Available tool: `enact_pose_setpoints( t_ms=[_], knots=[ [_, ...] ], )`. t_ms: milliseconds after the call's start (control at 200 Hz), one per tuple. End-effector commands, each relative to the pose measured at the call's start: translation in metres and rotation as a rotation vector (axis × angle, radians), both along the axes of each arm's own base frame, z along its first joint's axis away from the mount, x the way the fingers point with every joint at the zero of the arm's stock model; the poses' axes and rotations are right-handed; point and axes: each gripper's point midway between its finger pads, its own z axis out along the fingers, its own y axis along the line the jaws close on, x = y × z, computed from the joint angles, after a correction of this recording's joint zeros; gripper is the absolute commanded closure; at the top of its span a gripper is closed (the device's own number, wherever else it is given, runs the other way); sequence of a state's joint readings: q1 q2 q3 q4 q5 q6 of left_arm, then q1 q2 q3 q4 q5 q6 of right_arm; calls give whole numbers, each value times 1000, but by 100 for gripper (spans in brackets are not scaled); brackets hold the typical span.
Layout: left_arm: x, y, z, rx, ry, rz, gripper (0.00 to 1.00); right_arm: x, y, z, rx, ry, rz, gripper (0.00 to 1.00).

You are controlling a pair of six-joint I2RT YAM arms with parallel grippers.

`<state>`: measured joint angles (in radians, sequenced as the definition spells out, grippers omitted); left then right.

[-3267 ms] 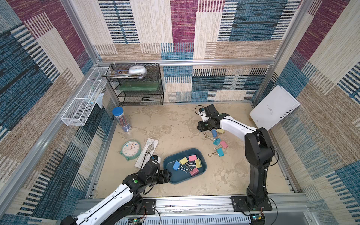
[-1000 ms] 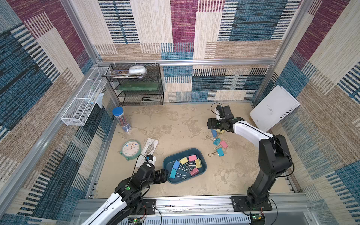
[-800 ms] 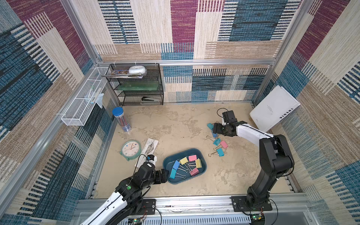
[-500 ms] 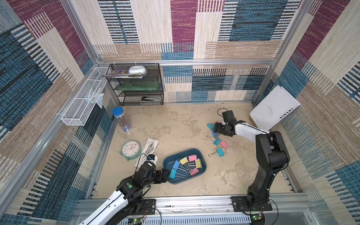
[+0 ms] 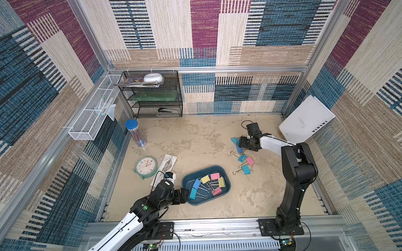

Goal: Put the binder clips in the storage box
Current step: Pick up the binder clip at the center of the board.

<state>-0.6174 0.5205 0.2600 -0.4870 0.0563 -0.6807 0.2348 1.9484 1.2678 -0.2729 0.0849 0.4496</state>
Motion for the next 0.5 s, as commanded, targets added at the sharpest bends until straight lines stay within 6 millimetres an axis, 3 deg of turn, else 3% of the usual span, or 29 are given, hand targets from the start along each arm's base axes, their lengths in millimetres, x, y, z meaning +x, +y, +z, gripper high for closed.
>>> enact_pose_setpoints(
  t_ms=[0,496],
  knots=[
    [3,-4,5,-19,-21,-11,9,2,-5,0,-25,-2,-22,23],
    [4,-4,4,-19,-20,-8,9,-2,-13,-9,-67,30,-37,42]
  ],
)
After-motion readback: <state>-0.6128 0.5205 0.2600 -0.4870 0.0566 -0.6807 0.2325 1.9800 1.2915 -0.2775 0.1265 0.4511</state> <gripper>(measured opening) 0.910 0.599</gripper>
